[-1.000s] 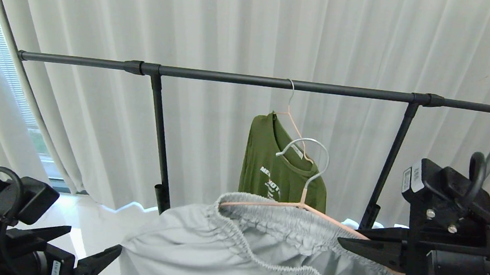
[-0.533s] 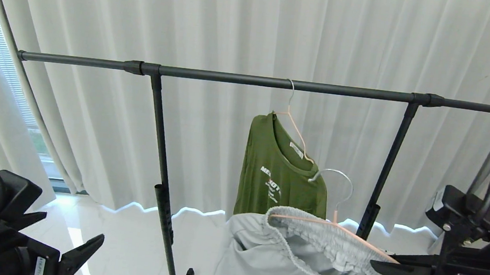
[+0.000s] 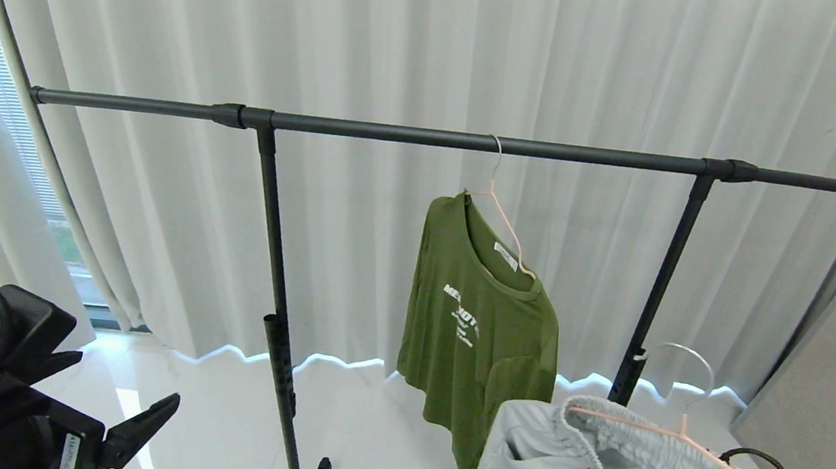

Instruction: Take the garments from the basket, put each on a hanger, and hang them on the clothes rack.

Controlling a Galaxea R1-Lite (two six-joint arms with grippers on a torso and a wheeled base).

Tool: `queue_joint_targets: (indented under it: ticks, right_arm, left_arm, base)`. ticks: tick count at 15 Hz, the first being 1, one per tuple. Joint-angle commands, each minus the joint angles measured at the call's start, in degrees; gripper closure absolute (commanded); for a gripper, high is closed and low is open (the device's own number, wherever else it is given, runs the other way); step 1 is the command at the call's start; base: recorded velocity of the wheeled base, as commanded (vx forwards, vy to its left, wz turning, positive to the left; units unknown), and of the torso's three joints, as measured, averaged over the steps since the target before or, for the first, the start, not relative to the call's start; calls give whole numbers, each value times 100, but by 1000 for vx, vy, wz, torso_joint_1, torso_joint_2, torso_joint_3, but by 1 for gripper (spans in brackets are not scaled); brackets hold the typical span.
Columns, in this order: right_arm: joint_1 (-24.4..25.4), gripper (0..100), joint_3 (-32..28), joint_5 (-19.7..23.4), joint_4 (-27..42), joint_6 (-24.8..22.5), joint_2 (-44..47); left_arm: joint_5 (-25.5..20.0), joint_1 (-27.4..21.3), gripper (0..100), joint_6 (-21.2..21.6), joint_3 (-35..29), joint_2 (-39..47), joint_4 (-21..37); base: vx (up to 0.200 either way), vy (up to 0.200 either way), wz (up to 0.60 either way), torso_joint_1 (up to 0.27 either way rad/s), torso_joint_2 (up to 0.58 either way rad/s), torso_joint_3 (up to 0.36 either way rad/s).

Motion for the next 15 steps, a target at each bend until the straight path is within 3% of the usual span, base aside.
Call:
queue_joint_targets:
  ticks: [1,4,7,11,15]
  right_arm:
    - [-574,100,35,3,318,-25,-520]
    - [-1277,100,35,3,485,-52,-625]
    - [-1663,100,-70,3,450,-52,-590]
    - [-1769,100,-79,3,353,-52,-555]
    - [-1822,100,-88,3,72,-52,-370]
  left_arm:
    - [8,-1,0,1,6,122,2]
    - [8,8,0,-8,6,210,2]
    - [8,8,0,-8,-3,192,2]
    - [8,-1,0,-8,6,201,2]
    - [8,-1,0,-8,6,201,2]
  base:
    - [0,0,0,0,0,0]
    - [0,0,0,0,0,0]
    - [0,0,0,0,0,0]
    - [0,0,0,0,0,0]
    - [0,-200,0,-1,1,4]
